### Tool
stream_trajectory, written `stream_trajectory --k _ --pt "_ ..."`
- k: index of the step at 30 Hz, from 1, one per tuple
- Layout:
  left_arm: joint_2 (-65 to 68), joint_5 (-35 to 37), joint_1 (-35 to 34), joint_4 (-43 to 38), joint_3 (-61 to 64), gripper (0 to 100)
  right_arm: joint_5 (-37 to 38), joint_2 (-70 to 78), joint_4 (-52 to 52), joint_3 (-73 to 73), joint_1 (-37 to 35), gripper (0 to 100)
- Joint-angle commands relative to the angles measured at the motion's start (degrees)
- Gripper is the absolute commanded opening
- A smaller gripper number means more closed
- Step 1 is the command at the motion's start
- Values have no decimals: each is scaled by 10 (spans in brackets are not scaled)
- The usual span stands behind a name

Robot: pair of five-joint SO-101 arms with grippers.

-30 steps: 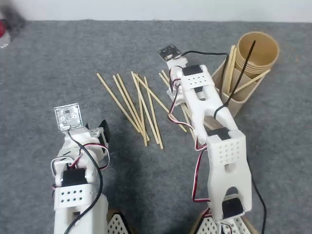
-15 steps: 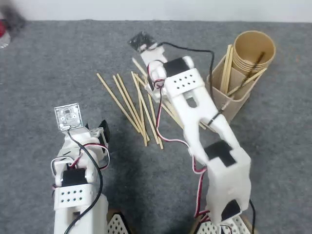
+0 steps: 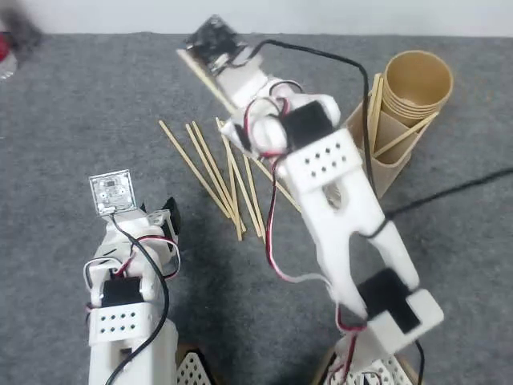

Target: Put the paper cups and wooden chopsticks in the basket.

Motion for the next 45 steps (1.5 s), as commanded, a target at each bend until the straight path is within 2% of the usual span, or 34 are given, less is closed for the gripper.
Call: stream_trajectory --k 1,8,10,14,17,21,26,32,35,38,42,45 --pt "-9 -3 5 -13 -3 184 29 -76 -44 -21 -26 7" --pt "-9 -4 4 -13 -3 184 28 -167 -86 -21 4 7" --pt "-9 -4 4 -13 -3 184 11 -193 -59 -21 30 7" --pt "-9 -4 4 -13 -3 184 -86 -249 29 -21 86 7" --pt "-9 -4 4 -13 -3 184 -129 -293 103 -21 121 7" --pt "-9 -4 4 -13 -3 184 -134 -335 196 -18 123 7" --pt "-9 -4 3 -11 -2 184 -134 -370 262 -10 126 7" --pt "-9 -4 2 -12 1 184 -134 -476 261 116 102 7" --pt "-9 -4 2 -13 1 184 -127 -550 225 191 92 7" --pt "-9 -4 4 -13 1 184 -81 -611 134 275 111 7" --pt "-9 -4 3 -13 2 184 -46 -642 -78 417 198 7" --pt "-9 -4 2 -13 2 184 -50 -623 -287 509 267 7"
